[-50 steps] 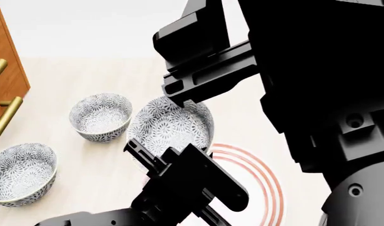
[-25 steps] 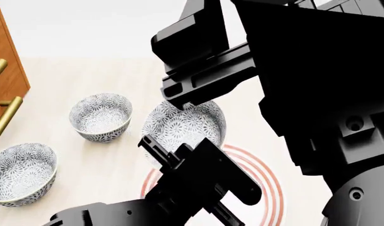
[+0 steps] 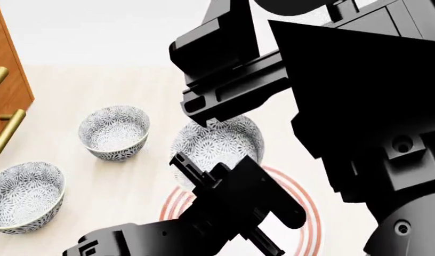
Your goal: Put the bowl at the front on the plate.
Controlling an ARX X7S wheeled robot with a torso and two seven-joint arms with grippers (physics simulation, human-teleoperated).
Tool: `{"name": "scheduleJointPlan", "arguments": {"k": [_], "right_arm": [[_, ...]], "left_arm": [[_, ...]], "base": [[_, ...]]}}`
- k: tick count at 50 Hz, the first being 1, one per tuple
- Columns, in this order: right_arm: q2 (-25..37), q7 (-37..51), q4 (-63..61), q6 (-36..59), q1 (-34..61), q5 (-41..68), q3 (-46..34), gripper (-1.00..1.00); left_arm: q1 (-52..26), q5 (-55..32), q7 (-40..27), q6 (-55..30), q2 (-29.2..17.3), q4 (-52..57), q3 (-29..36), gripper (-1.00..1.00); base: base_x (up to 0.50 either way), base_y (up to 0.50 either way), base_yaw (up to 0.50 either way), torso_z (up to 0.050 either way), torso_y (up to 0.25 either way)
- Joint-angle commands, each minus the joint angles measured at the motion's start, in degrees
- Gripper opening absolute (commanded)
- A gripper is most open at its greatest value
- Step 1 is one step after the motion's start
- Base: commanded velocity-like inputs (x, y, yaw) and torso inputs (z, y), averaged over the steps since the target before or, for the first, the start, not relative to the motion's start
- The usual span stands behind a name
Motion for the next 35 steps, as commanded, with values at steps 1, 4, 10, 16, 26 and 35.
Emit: {"name": "scheduleJointPlan", "arguments": {"k": [1,4,10,16,26,35], "right_arm": [[0.4,0.6,-0.4,-0.4,-0.2,0.5,-0.2,1.00],[0.7,1.0,-0.6,-0.5,-0.1,1.0,-0.2,1.00],[0.7,0.3,-0.7,-0.8,-0.8,0.0,-0.1,1.00],[0.9,0.4,-0.8,-0.9,-0.6,0.3,-0.2,1.00],[1.5,0.9,-1.3,-1.1,-0.8,0.8,-0.3,1.00],[1.8,0.5,-1.4,-1.3,-1.0,0.3,-0.3,1.00]], "left_arm": [[-2.0,-2.2,-1.0,3.8,1.1,-4.2,4.5,-1.00],[-3.0,-4.2,-1.7,6.0,1.1,-5.7,7.4,-1.00],[-5.8,-9.6,-3.6,8.6,1.1,-6.9,12.6,-1.00],[-7.6,-13.3,-5.3,9.5,1.1,-6.4,16.3,-1.00],[-9.1,-16.4,-6.1,12.4,1.2,-8.4,21.1,-1.00],[-8.1,-16.1,-5.4,12.4,1.2,-9.1,22.4,-1.00]], "base": [[0.00,0.00,0.00,0.000,0.000],[0.00,0.00,0.00,0.000,0.000],[0.00,0.00,0.00,0.000,0.002],[0.00,0.00,0.00,0.000,0.000],[0.00,0.00,0.00,0.000,0.000],[0.00,0.00,0.00,0.000,0.001]]}}
